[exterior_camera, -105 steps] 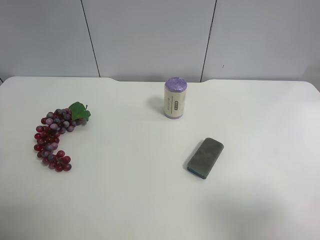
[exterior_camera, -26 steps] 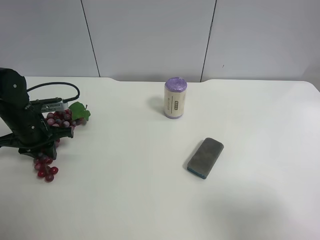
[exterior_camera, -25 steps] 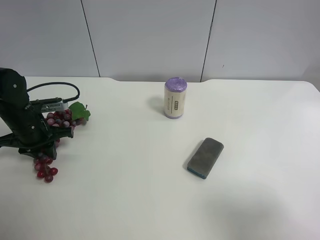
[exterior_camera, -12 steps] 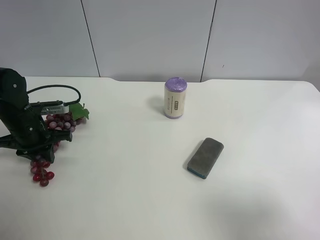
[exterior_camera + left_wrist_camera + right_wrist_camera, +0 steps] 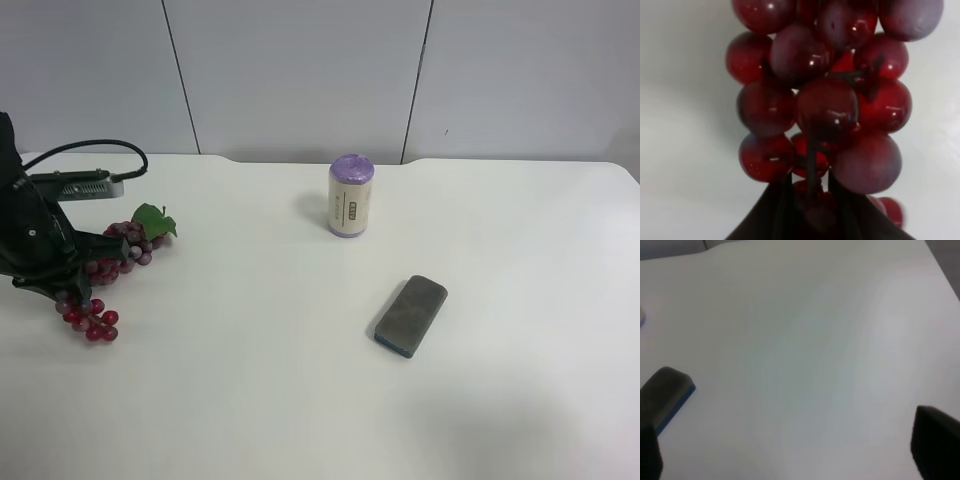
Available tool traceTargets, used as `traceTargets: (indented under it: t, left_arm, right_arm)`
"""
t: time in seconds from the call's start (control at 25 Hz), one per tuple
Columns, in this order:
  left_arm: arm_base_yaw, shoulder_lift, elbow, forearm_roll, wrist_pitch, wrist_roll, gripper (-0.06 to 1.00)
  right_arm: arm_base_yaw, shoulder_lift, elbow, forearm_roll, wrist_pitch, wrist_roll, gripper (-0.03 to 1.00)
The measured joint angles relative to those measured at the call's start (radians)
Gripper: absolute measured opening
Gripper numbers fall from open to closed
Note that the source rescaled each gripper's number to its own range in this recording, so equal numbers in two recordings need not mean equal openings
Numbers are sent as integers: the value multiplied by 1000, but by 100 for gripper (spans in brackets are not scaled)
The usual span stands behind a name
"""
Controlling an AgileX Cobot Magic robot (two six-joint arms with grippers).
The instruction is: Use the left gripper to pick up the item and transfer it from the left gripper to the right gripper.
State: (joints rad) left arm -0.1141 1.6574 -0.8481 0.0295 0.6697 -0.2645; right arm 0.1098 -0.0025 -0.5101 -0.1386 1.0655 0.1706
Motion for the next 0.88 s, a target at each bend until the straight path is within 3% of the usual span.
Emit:
traceTargets:
  t: [0.36,0.68,0.88]
  left_arm:
    - [0,-193,-28,0,189,72,1]
    - [-7,-261,-186,-22,396,145,1]
    - [-74,-262,-307,-23,502,185,1]
  right_arm:
    - [0,0,0,0,0,0,100]
    - [0,0,0,0,0,0,100]
    - [0,0,0,3,0,-1,100]
